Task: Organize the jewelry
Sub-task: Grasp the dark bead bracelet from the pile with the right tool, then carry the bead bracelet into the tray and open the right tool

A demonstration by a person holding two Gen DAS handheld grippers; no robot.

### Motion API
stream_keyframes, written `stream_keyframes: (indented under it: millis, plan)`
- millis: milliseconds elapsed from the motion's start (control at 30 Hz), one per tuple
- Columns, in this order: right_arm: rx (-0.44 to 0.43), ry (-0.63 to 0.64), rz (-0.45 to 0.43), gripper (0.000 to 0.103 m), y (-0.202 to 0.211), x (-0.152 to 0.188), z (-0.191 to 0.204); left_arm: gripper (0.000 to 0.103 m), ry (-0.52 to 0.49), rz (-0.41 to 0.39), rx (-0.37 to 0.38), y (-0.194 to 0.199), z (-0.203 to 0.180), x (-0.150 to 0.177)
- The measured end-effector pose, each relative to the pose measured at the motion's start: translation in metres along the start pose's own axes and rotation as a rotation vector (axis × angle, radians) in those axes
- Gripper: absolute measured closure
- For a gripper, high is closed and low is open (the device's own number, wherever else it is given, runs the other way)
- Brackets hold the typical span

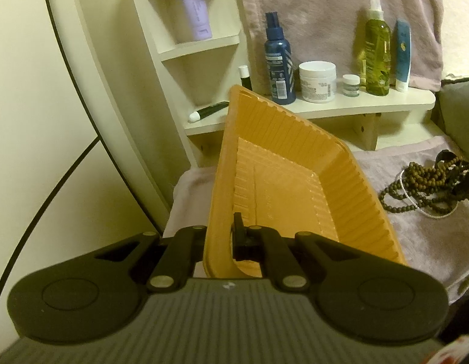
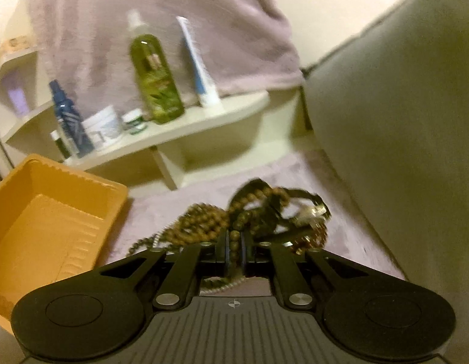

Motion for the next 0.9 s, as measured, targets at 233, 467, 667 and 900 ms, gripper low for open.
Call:
stream_keyframes:
  millis: [233,467,667,900]
  plan:
    - [-0.141,0.059,-0.029,0.096,0.014,-0.016,0.043,0.098,-0.008,-0.007,0.008,0.001,0.001,-0.002]
    - [-0.392,0.131,0.068,0.096,-0.004,-0.007,0.110,0.098,-0.002,-0.003,0.017,-0.001,0.004,0.001]
    - [-0.456,0.186,0.189,0.096,-0.038,0.023,0.147,0.098,-0.005,-0.004,0.021,-0.001,0.005,0.002]
    - [-0.465,0.211,0.228,0.082,-0.051,0.038,0.155,0.098,-0.001,-0.001,0.024,-0.001,0.005,0.002]
Point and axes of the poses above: each gripper's, at about its wrist camera, not at the fingertips, and y roughly against the way its jaws point, z to its left, x to its underside, the point moved 2 cm from there along -y, roughly the way its jaws point, and after that the axes turned 4 degrees about -x, right-handed, at the moved point
